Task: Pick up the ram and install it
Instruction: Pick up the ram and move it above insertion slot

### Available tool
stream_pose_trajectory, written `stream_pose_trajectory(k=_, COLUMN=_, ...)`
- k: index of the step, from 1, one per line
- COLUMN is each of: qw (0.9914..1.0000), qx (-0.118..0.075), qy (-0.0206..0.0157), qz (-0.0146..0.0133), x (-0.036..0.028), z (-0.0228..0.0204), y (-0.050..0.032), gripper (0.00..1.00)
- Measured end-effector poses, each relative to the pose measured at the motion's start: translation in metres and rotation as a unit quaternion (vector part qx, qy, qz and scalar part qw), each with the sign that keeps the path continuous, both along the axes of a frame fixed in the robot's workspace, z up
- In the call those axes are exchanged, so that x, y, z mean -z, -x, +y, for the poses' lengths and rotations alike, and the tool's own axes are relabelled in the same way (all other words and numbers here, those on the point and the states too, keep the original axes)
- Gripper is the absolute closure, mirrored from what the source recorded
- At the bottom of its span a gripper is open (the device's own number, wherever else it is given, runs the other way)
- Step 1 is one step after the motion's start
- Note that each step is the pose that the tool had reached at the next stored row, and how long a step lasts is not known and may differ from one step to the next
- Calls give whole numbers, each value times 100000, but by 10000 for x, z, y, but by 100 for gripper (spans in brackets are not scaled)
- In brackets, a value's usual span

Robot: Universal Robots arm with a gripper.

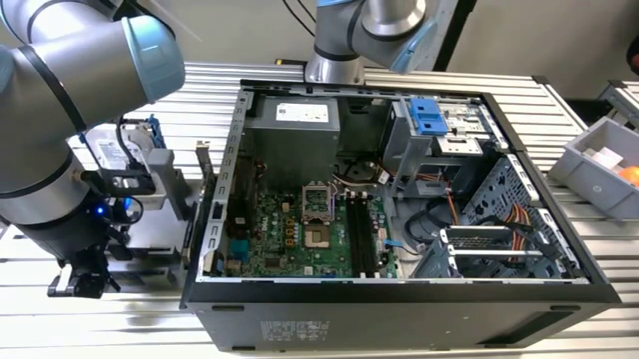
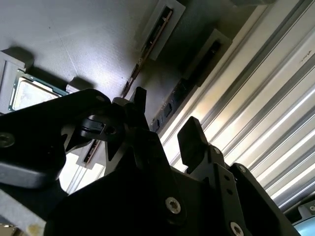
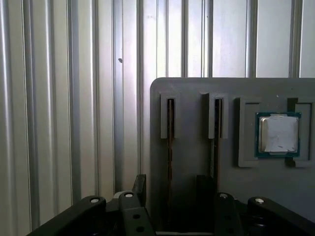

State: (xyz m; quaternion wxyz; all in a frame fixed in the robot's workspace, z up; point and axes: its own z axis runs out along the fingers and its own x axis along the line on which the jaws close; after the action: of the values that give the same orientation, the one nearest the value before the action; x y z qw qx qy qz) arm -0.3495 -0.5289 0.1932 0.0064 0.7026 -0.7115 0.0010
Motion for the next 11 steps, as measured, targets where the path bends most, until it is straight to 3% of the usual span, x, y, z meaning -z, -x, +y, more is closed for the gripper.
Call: stream_pose_trajectory(k=11, qw=100000, qx=1, qy=4, qz=7, x=3, z=0, y=0, gripper=0)
